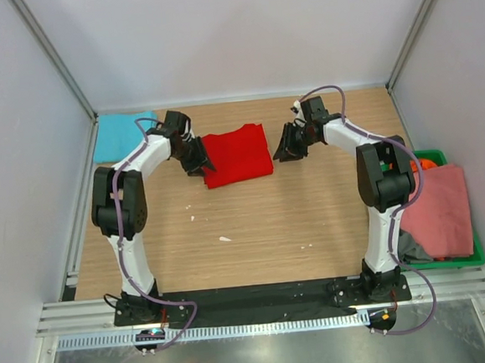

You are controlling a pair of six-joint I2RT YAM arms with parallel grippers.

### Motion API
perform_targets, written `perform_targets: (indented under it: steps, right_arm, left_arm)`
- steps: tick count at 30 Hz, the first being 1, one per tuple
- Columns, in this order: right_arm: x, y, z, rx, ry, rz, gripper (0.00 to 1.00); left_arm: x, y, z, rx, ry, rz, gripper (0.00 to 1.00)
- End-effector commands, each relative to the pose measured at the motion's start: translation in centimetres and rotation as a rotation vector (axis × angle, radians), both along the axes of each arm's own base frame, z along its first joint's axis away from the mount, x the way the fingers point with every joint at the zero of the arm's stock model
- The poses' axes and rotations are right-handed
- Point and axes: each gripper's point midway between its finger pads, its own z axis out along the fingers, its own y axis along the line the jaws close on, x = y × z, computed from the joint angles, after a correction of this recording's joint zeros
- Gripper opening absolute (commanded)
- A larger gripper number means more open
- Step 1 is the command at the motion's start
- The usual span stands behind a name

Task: Fold and stack the t-shirts
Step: Fold the tshirt

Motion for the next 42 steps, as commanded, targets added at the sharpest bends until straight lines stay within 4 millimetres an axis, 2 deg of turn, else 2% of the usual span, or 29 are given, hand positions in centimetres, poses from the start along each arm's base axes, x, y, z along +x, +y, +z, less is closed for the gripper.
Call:
perform_targets:
  steps: [1, 3, 6, 9, 14, 26, 35, 42]
  right_arm:
    - [0.5, 0.8, 1.1, 0.051, -0.070, 0.049, 0.35]
    - [0.1, 1.1, 0.1, 0.054, -0.038, 0.068, 0.38]
    - [-0.2, 1.7, -0.3, 0.054, -0.029, 0.083, 0.39]
    - [-0.8, 2.3, -0.7, 0.052, -0.016, 0.100, 0.39]
    - [-1.7, 2.8, -1.7, 0.045, 0.003, 0.112, 0.40]
    - [-2.4, 1.9, -3.6, -0.007, 0.034, 0.107, 0.39]
    - [-2.7, 1.9, -4.1, -0.005, 0.041, 0.104, 0.37]
    - [-2.2, 2.6, -3.9, 0.030, 0.026, 0.102, 0.27]
  left_arm:
    - [-0.4, 0.0, 1.6, -0.025, -0.050, -0.028, 0.40]
    - [-0.8, 0.5, 0.7, 0.000, -0.034, -0.028, 0.39]
    - [-1.5, 0.9, -0.3, 0.024, -0.004, -0.038, 0.42]
    - [-1.8, 1.2, -1.0, 0.035, 0.006, -0.041, 0.45]
    - [-1.8, 1.4, -1.9, 0.037, 0.024, -0.038, 0.45]
    - [-1.2, 1.2, -2.9, 0.009, 0.049, -0.040, 0.43]
    - [-1.4, 0.9, -3.8, -0.014, 0.080, -0.033, 0.35]
    - [-1.3, 1.1, -3.9, -0.004, 0.081, -0.024, 0.18]
